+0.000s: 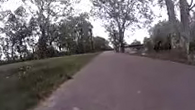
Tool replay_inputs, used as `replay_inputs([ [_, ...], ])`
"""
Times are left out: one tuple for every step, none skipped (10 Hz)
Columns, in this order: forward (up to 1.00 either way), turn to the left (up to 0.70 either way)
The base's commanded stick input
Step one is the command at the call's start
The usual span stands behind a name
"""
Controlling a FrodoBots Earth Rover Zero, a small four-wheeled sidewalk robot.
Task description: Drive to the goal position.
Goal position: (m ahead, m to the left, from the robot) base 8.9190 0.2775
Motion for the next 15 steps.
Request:
replay_inputs([
  [1.0,0.0],
  [1.0,0.0],
  [1.0,0.34],
  [1.0,0.4],
  [1.0,0.22],
  [1.0,0.0],
  [1.0,0.0],
  [1.0,0.0],
  [1.0,0.0],
  [1.0,0.0],
  [1.0,0.0],
  [1.0,0.0],
  [1.0,0.0],
  [1.0,0.0],
  [1.0,0.0],
])
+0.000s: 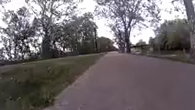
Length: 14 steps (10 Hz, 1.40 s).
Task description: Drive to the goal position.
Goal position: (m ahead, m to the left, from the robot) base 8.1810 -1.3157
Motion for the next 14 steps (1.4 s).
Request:
replay_inputs([
  [1.0,0.0],
  [1.0,0.0],
  [1.0,0.0],
  [1.0,0.0],
  [1.0,0.0],
  [1.0,0.0],
  [1.0,0.0],
  [1.0,0.0],
  [1.0,0.0],
  [1.0,0.0],
  [1.0,0.0],
  [1.0,0.0],
  [1.0,0.0],
  [1.0,0.0],
])
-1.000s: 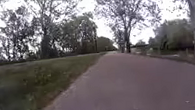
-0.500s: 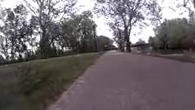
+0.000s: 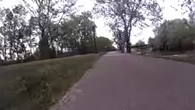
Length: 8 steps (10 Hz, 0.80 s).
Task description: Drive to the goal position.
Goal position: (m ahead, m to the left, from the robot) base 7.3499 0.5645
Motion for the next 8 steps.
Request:
replay_inputs([
  [1.0,0.0],
  [1.0,0.0],
  [1.0,0.0],
  [1.0,0.0],
  [1.0,0.0],
  [1.0,0.0],
  [1.0,0.0],
  [1.0,0.0],
])
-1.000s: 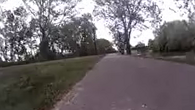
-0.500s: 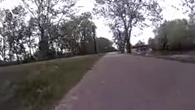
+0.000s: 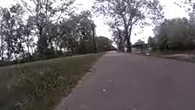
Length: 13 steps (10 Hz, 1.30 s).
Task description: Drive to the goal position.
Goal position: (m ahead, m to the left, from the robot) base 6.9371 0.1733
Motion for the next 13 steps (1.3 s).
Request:
replay_inputs([
  [1.0,0.0],
  [1.0,0.0],
  [1.0,0.0],
  [1.0,0.0],
  [1.0,-0.13],
  [1.0,-0.4],
  [1.0,-0.24],
  [1.0,-0.05],
  [1.0,0.0],
  [1.0,0.0],
  [1.0,0.0],
  [1.0,0.0],
  [1.0,0.0],
])
